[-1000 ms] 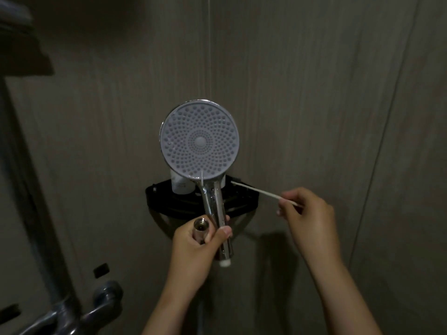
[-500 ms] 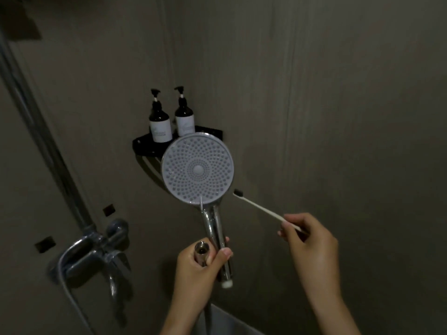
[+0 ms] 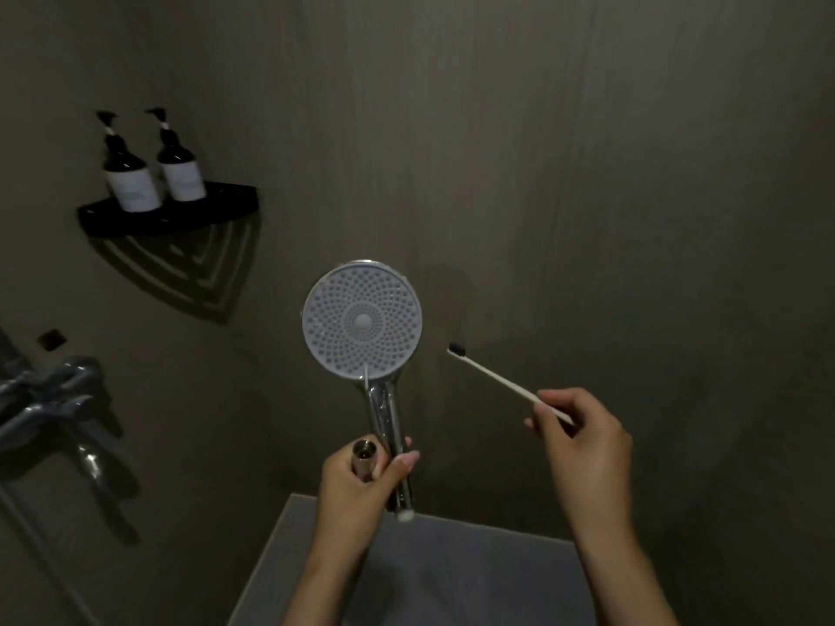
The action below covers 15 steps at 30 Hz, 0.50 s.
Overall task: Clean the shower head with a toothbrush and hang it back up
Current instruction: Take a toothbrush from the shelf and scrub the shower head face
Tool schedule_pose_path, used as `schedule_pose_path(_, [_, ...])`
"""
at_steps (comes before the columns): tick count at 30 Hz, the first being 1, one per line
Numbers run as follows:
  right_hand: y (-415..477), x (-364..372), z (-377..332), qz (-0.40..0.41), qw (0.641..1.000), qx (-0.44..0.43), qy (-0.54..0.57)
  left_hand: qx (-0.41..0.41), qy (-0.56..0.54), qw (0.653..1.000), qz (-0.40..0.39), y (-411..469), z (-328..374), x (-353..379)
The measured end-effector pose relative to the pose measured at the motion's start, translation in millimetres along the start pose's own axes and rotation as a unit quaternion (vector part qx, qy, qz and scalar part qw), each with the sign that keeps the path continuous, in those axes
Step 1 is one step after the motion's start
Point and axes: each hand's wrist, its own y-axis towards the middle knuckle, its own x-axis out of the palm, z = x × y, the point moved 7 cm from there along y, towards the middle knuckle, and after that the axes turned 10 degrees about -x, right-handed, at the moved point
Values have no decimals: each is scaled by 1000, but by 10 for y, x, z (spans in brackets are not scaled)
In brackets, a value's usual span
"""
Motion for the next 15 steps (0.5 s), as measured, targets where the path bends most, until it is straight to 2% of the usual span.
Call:
schedule_pose_path(7, [-548,-1375,98,73,996,50,0,-36,-45,993,-104,-1042,-147,946])
schedule_pose_path(15, [-940,-1941,130,127,986,111,10,-92,-44,977,-188,-1630,-308,1246])
